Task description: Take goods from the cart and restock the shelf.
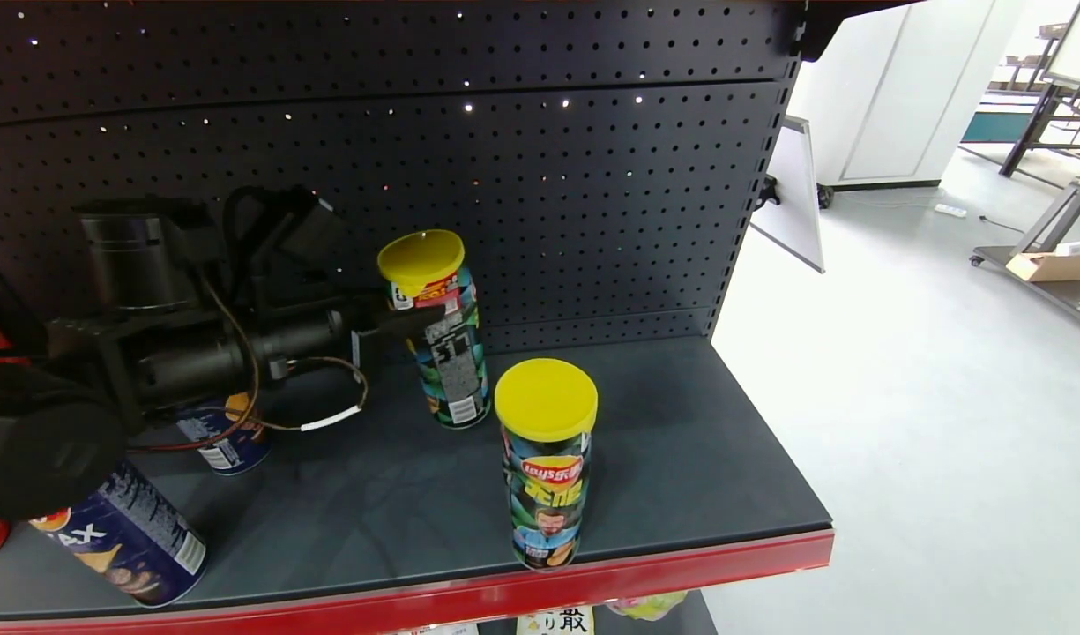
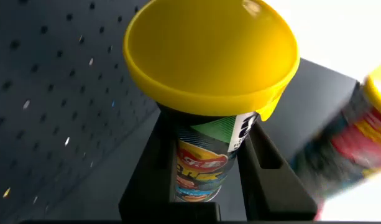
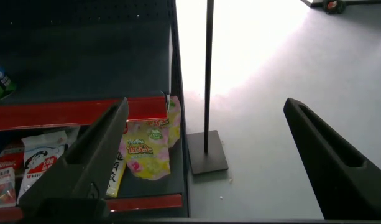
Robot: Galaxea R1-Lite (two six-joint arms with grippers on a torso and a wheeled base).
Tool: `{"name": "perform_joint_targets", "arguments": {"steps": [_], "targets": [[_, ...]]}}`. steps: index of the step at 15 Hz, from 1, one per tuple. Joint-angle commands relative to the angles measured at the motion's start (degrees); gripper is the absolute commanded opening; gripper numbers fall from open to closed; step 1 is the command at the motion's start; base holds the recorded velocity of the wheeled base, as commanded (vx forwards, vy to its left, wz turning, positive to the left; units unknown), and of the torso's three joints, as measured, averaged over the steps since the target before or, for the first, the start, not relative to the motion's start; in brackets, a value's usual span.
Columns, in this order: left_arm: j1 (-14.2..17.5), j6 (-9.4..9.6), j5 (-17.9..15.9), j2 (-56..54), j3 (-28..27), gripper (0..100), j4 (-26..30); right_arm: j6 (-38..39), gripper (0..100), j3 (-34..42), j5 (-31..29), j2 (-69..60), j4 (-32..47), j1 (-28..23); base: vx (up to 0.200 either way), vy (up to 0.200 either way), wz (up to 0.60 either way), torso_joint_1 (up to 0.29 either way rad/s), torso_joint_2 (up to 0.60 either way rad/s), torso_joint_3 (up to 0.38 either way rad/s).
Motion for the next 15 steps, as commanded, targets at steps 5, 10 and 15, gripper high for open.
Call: {"name": "perform_joint_targets", "arguments": {"steps": [5, 10, 15], "targets": [[-5.76, -1.43, -0.08, 10.11, -7.44, 0, -1.13, -0.01, 100, 0.00, 0.04, -0.02, 0.04, 0.01, 0.000, 0.000, 0.00, 0.000, 0.00, 0.000], [-6.02, -0.99, -0.25, 10.72, -7.44, 0, -1.48, -0.01, 100, 0.00, 0.04, -0.02, 0.04, 0.01, 0.000, 0.000, 0.00, 0.000, 0.00, 0.000], [-6.64, -1.08, -0.16, 12.74, -7.62, 0, -3.32, -0.01, 100, 0.00, 0.04, -0.02, 0.04, 0.01, 0.000, 0.000, 0.00, 0.000, 0.00, 0.000]]}}
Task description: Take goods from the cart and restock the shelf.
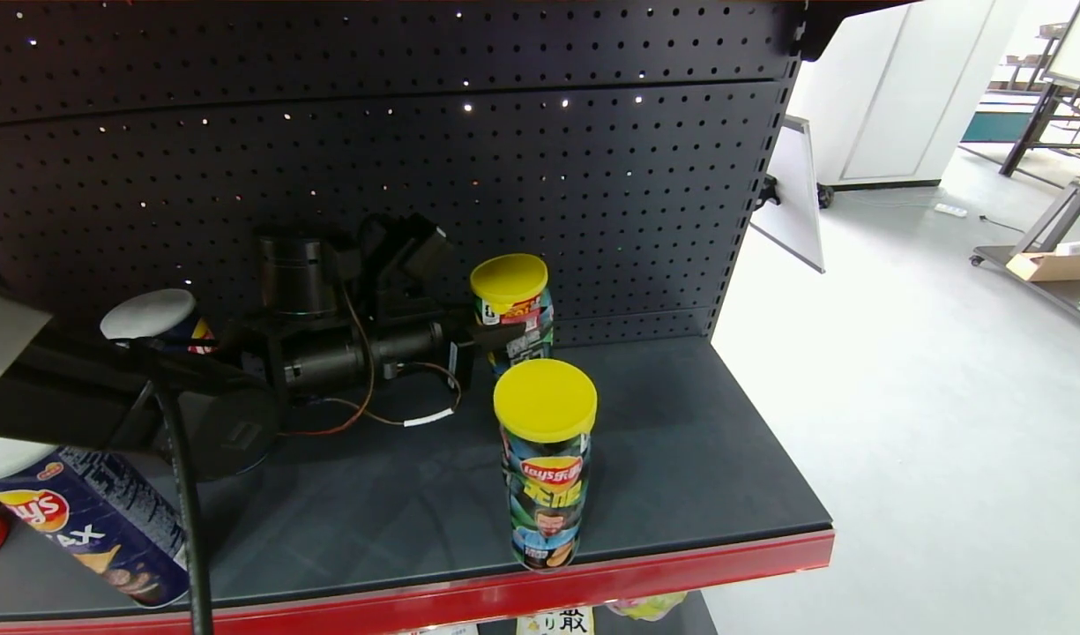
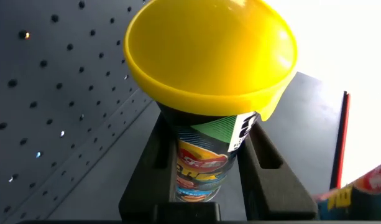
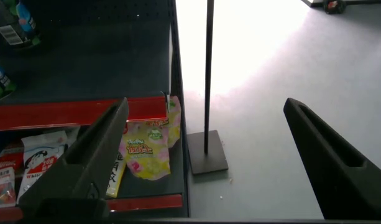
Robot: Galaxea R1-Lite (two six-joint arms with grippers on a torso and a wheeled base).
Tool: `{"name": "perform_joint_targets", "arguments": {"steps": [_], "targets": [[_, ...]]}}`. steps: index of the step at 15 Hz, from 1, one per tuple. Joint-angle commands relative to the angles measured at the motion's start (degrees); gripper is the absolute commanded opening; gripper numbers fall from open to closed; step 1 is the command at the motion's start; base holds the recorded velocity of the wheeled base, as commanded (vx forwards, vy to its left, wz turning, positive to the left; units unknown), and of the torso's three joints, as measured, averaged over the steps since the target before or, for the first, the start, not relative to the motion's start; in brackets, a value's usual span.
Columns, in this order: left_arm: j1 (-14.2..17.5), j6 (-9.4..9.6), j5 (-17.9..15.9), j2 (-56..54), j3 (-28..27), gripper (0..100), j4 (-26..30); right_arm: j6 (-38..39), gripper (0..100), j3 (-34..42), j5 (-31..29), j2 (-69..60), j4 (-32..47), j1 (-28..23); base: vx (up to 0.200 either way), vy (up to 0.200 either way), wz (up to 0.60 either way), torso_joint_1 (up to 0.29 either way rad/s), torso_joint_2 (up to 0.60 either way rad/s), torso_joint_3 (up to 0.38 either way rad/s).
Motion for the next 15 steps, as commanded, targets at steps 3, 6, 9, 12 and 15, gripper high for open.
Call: {"name": "perform_joint_targets", "arguments": {"steps": [3, 6, 9, 12, 15], "targets": [[-0.13, 0.04, 0.03, 0.90, -0.61, 0, -0.18, -0.01, 100, 0.00, 0.01, -0.02, 0.04, 0.01, 0.000, 0.000, 0.00, 0.000, 0.00, 0.000], [-0.13, 0.04, 0.03, 1.43, -0.96, 0, -0.18, -0.01, 100, 0.00, 0.01, -0.02, -0.05, 0.01, 0.000, 0.000, 0.00, 0.000, 0.00, 0.000], [-0.22, 0.13, 0.03, 1.78, -1.14, 0, -0.27, -0.01, 100, 0.00, 0.01, -0.02, 0.04, 0.01, 0.000, 0.000, 0.00, 0.000, 0.00, 0.000], [-0.13, 0.21, -0.06, 1.87, -0.96, 0, -0.27, -0.01, 100, 0.00, 0.01, -0.02, 0.04, 0.01, 0.000, 0.000, 0.00, 0.000, 0.00, 0.000], [-0.22, 0.21, 0.03, 1.78, -0.96, 100, 0.08, -0.01, 100, 0.00, 0.01, -0.02, 0.04, 0.01, 0.000, 0.000, 0.00, 0.000, 0.00, 0.000]]}}
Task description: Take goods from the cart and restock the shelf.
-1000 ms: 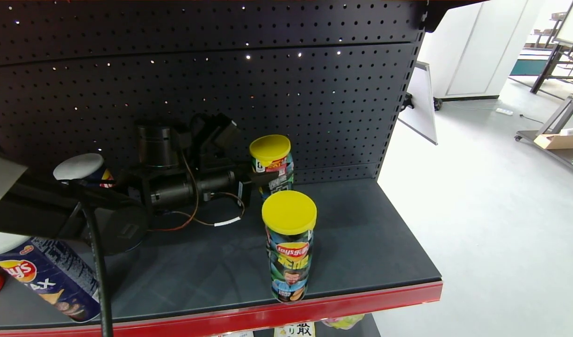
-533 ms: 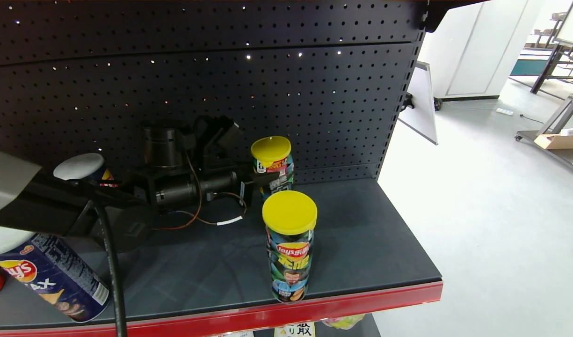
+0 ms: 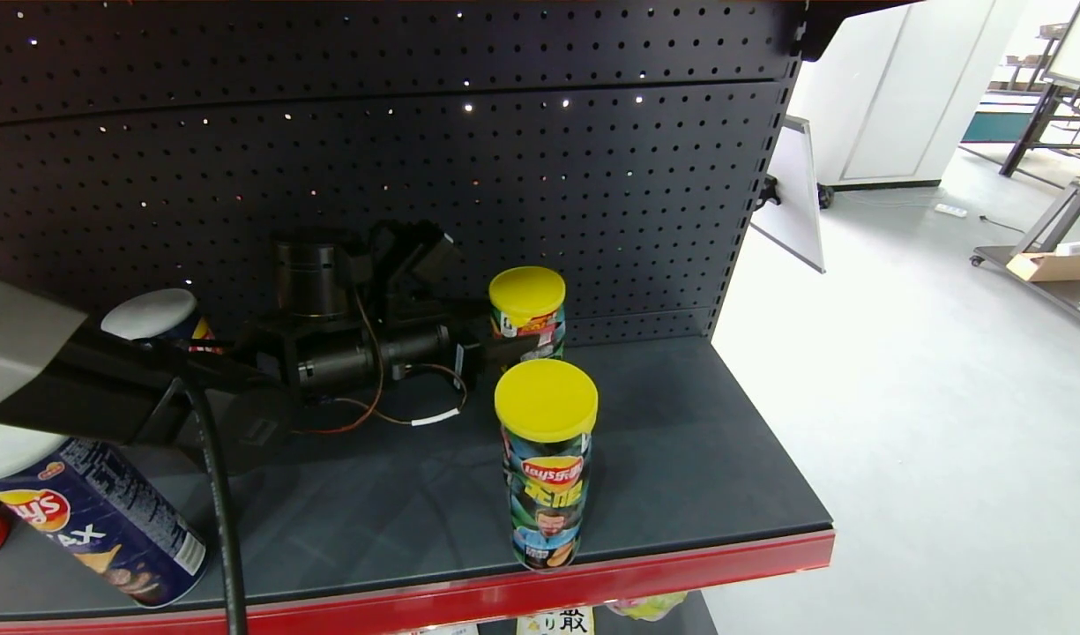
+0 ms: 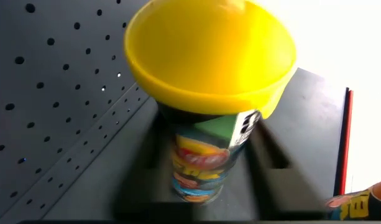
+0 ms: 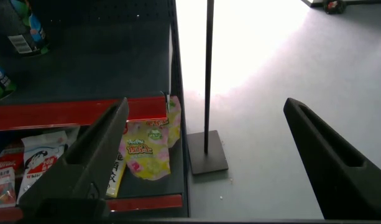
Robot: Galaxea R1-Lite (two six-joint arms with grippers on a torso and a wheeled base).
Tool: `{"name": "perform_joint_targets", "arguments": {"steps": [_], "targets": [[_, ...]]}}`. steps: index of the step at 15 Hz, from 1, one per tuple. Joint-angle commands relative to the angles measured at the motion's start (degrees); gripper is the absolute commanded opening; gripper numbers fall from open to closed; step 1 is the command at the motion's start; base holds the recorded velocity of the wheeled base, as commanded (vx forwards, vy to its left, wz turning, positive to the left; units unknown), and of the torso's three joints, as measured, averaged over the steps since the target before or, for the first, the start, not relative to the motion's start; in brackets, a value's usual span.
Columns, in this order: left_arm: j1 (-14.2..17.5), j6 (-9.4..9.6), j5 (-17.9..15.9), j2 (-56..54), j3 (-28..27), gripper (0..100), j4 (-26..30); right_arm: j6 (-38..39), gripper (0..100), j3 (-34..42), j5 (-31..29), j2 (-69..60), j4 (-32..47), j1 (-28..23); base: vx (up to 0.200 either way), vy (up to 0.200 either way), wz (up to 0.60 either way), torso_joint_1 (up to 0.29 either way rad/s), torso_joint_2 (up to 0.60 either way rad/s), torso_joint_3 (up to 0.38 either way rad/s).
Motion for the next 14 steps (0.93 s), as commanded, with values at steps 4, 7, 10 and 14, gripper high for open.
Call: {"name": "perform_joint_targets", "arguments": {"steps": [4, 7, 10, 14], "targets": [[0.12, 0.00, 0.12, -2.30, 0.90, 100, 0.13, -0.01, 100, 0.00, 0.04, -0.02, 0.01, 0.01, 0.000, 0.000, 0.00, 0.000, 0.00, 0.000], [1.79, 0.08, 0.29, -7.22, 6.00, 100, -0.13, -0.01, 100, 0.00, 0.04, -0.02, 0.01, 0.01, 0.000, 0.000, 0.00, 0.000, 0.00, 0.000], [2.67, 0.26, 3.55, -15.66, 14.00, 100, 0.13, -0.01, 100, 0.00, 0.04, -0.02, 0.01, 0.01, 0.000, 0.000, 0.00, 0.000, 0.00, 0.000], [2.75, 0.00, 9.26, -32.10, 21.82, 100, 5.84, -0.01, 100, 0.00, 0.04, -0.02, -0.07, 0.01, 0.000, 0.000, 0.00, 0.000, 0.00, 0.000]]}}
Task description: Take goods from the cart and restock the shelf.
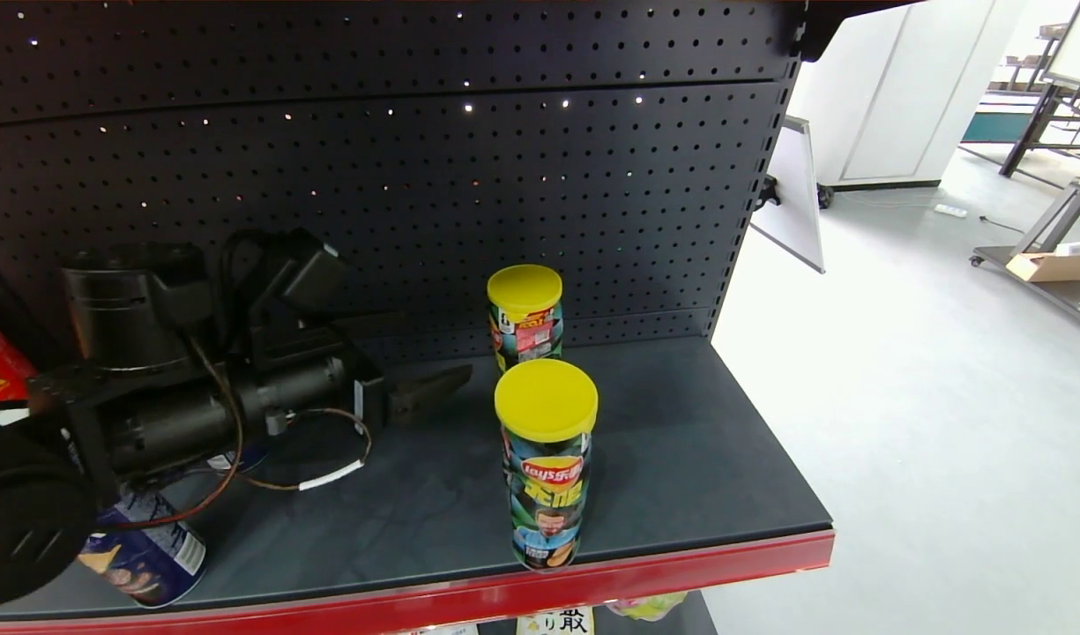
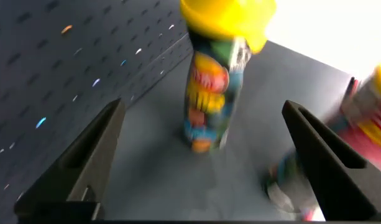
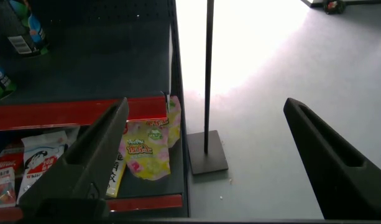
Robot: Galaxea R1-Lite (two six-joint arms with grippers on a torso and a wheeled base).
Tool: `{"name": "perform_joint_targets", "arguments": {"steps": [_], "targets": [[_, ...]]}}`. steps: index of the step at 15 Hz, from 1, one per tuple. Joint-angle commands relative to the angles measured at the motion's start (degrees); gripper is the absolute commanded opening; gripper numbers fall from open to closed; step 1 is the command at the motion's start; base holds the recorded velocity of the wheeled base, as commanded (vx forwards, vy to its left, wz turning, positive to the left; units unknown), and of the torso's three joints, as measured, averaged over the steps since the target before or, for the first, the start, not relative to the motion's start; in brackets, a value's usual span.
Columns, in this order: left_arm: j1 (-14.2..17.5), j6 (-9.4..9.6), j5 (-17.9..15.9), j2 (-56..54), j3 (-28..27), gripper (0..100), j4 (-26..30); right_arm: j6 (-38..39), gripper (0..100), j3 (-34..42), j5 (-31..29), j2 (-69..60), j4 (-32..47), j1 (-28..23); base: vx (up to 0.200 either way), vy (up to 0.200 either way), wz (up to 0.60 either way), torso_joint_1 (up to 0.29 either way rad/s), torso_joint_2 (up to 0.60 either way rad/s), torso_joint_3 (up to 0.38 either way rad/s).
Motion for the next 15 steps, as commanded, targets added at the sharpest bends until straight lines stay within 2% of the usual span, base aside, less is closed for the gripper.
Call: {"name": "perform_joint_targets", "arguments": {"steps": [1, 4, 6, 7, 8, 10, 11, 12, 14, 15], "targets": [[0.15, -0.14, 2.12, -17.18, 4.31, 100, 8.83, -0.01, 100, 0.00, 0.04, -0.02, 0.01, 0.01, 0.000, 0.000, 0.00, 0.000, 0.00, 0.000], [0.15, -0.14, 2.21, -36.69, 3.70, 100, 32.65, -0.01, 100, 0.00, 0.04, -0.02, 0.01, 0.01, 0.000, 0.000, 0.00, 0.000, 0.00, 0.000], [0.67, -0.40, 2.38, -48.46, 4.84, 100, 43.54, -0.01, 100, 0.00, 0.04, -0.02, 0.01, 0.01, 0.000, 0.000, 0.00, 0.000, 0.00, 0.000], [1.99, -0.31, 2.47, -51.80, 5.37, 100, 46.18, -0.01, 100, 0.00, 0.04, -0.02, -0.07, 0.01, 0.000, 0.000, 0.00, 0.000, 0.00, 0.000], [5.24, -0.14, 3.26, -59.45, 6.51, 100, 51.72, -0.01, 100, 0.00, 0.04, -0.02, 0.01, 0.01, 0.000, 0.000, 0.00, 0.000, 0.00, 0.000], [9.99, -0.93, 7.13, -65.78, 5.98, 100, 59.89, -0.01, 100, 0.00, 0.04, -0.02, 0.01, 0.01, 0.000, 0.000, 0.00, 0.000, 0.00, 0.000], [13.42, -2.25, 8.54, -69.73, 4.67, 100, 66.48, -0.01, 100, 0.00, 0.04, -0.02, 0.01, 0.01, 0.000, 0.000, 0.00, 0.000, 0.00, 0.000], [15.35, -3.30, 9.50, -72.37, 3.79, 100, 71.32, -0.01, 100, 0.00, 0.04, -0.02, 0.01, 0.01, 0.000, 0.000, 0.00, 0.000, 0.00, 0.000], [17.81, -6.64, 13.72, -76.24, 5.28, 100, 72.90, -0.01, 100, 0.00, 0.04, -0.02, 0.01, 0.01, 0.000, 0.000, 0.00, 0.000, 0.00, 0.000], [17.64, -7.43, 13.99, -79.14, 7.13, 100, 71.76, -0.01, 100, 0.00, 0.04, -0.02, 0.01, 0.01, 0.000, 0.000, 0.00, 0.000, 0.00, 0.000]]}}
